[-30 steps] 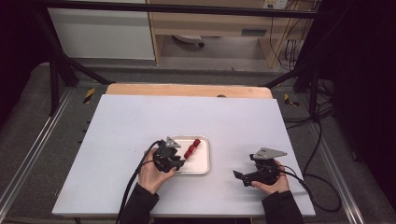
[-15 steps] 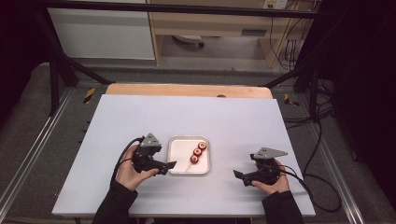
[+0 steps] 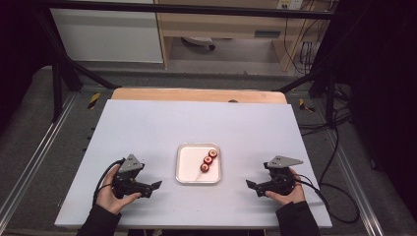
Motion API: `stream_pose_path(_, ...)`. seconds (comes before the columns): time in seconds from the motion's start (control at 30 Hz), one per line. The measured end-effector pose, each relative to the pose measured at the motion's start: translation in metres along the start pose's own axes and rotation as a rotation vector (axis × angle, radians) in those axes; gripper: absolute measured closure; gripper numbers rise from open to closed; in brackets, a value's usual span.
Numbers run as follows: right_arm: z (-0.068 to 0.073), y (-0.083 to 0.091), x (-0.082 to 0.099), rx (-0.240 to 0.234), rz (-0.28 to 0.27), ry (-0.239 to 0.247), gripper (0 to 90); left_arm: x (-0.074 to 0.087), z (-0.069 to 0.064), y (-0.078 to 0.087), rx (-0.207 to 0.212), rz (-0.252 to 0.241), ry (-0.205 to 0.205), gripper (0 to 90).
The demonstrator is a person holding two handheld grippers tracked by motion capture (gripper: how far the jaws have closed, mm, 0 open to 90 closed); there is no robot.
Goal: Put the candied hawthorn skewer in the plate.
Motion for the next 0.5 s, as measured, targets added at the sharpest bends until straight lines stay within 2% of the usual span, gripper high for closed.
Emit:
stream_pose_path(0.17,0.001,0.0,0.002,-0.002,0.006,0.002,0.7,0.012,0.015,0.01,-0.038,-0.01,0.038,8.6)
stream_pose_path(0.23,0.002,0.0,0.002,-0.002,0.01,0.003,0.7,0.015,0.018,0.012,-0.041,-0.012,0.05,8.8)
stream_pose_path(0.5,0.002,0.0,0.003,-0.004,0.012,0.003,0.7,0.02,0.019,0.01,-0.036,0.006,0.037,8.8)
Point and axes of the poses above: each handheld gripper's, and its own axes: y roughly backward along the jaws, x roughly out of its underside, z roughly to its left, the point moved 9 cm from there along -y, roughly forward along the jaws, and after that the axes turned 2 degrees about -z, right-handed, at the moved point
